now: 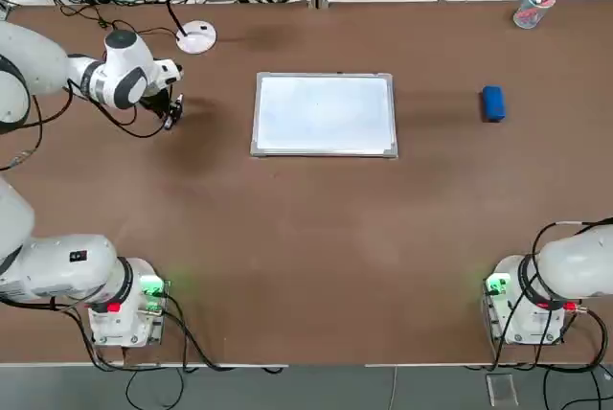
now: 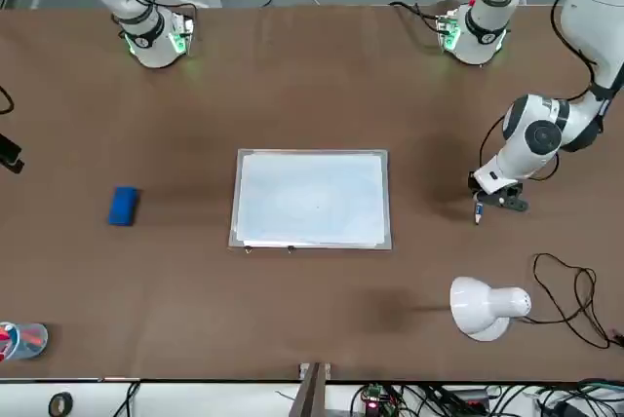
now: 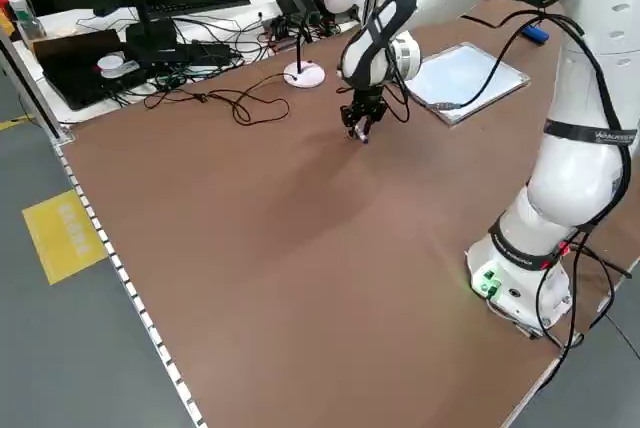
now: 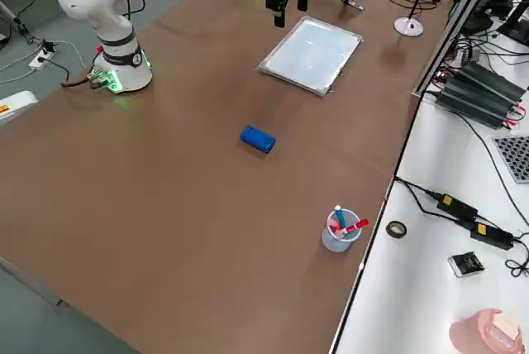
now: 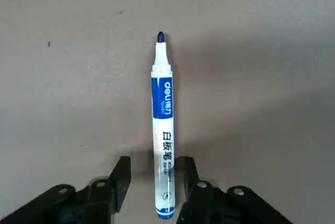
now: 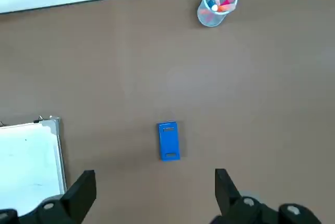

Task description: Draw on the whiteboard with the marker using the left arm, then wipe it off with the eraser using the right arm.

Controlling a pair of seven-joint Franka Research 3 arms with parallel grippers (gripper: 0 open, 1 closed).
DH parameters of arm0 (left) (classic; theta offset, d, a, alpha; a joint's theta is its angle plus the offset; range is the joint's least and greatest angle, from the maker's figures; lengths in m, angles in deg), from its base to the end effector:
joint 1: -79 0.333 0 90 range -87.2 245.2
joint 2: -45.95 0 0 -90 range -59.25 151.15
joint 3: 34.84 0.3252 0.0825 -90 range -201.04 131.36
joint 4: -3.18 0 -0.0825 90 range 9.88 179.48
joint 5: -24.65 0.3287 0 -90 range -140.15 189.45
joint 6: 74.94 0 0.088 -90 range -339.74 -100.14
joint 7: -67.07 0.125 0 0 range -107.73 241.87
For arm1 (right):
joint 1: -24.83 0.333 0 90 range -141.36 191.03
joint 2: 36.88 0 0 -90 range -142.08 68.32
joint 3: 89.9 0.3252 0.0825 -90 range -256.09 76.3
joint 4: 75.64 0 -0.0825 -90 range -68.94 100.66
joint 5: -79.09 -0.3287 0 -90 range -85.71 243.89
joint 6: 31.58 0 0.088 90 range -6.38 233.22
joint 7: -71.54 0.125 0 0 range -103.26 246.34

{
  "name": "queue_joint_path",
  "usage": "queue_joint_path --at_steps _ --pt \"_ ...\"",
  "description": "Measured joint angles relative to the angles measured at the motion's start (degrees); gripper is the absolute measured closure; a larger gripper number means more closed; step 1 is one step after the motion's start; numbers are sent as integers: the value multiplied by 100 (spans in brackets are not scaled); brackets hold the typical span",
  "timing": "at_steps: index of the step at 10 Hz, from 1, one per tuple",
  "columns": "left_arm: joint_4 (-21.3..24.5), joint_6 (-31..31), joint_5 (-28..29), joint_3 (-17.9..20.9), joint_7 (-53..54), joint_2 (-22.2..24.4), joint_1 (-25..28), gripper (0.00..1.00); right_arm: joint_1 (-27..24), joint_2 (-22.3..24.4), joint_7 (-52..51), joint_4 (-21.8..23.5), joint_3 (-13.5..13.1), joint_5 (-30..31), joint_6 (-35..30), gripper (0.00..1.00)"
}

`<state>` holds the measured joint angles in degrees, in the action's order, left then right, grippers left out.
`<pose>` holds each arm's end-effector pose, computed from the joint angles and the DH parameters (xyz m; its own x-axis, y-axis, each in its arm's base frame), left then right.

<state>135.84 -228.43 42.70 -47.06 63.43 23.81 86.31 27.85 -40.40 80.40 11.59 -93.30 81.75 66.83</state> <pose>0.4962 -0.0513 0.2183 0.9583 -0.2858 -0.0081 -0.2858 -0.9565 -0.0585 0.5359 -0.0076 0.6188 0.9784 -0.1530 0.1393 -0.1585 -0.9869 0.0289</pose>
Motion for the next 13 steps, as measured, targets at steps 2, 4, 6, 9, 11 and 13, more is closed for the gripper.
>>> queue_joint_path --at_steps 2,4,6,9,11,13 --pt "4 -7 0 -1 0 -27 1 58 0 0 15 0 -4 0 10 0" --pt "4 -17 0 -16 -5 -26 2 65 0 0 32 0 -6 0 12 0" --pt "9 -12 -4 -65 -58 -21 -1 82 0 0 35 1 -4 0 12 0" --pt "-9 -45 -4 -67 -124 -19 18 82 0 -2 37 3 2 0 12 0" --pt "-105 -16 -108 -184 -286 26 45 82 1 -2 38 4 4 0 12 0" --pt "-392 566 -772 -554 -453 146 51 82 1 -2 38 5 5 0 12 0"
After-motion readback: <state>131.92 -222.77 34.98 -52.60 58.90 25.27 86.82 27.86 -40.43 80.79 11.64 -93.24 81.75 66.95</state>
